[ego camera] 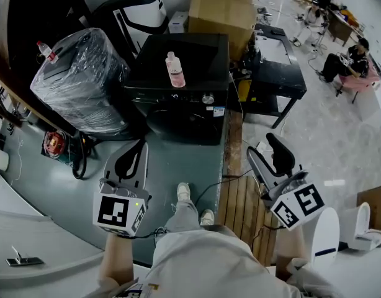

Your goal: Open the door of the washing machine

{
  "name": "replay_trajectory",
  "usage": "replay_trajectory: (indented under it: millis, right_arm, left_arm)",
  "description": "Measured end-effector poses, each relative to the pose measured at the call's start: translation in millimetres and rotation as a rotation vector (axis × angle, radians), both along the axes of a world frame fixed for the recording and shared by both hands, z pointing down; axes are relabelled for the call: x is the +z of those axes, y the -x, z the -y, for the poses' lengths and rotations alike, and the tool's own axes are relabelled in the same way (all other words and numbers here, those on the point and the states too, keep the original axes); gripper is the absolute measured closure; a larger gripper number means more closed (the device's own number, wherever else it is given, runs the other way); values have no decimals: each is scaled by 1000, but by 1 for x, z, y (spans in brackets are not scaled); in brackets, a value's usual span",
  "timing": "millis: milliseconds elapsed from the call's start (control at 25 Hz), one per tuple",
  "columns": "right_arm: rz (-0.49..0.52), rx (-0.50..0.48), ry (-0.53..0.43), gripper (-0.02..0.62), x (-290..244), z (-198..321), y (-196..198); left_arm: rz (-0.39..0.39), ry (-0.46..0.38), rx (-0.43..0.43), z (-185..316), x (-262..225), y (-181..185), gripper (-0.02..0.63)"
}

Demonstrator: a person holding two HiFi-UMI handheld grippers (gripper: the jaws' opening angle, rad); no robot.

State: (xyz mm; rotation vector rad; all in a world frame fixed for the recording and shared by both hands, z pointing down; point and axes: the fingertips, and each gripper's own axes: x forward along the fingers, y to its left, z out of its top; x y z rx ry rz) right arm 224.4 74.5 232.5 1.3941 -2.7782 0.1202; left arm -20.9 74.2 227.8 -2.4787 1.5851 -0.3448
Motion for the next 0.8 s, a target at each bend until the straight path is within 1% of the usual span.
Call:
replay_trajectory:
  millis: [240,400,560,800]
  right_arm:
    - [-60,-15,115,351,43,31,13]
    - [-120,-34,205,351,79,56,25]
    - [-172,-51,281,352,112,89,41]
    - [-217,-67,393,356,161,144,70]
  left_arm:
    - [21,85,-3,27,32,12,586]
    - [24,140,0,49,54,19,585]
    - [16,194,7,78,80,29,586]
    - [13,299,17,130,126,49,586]
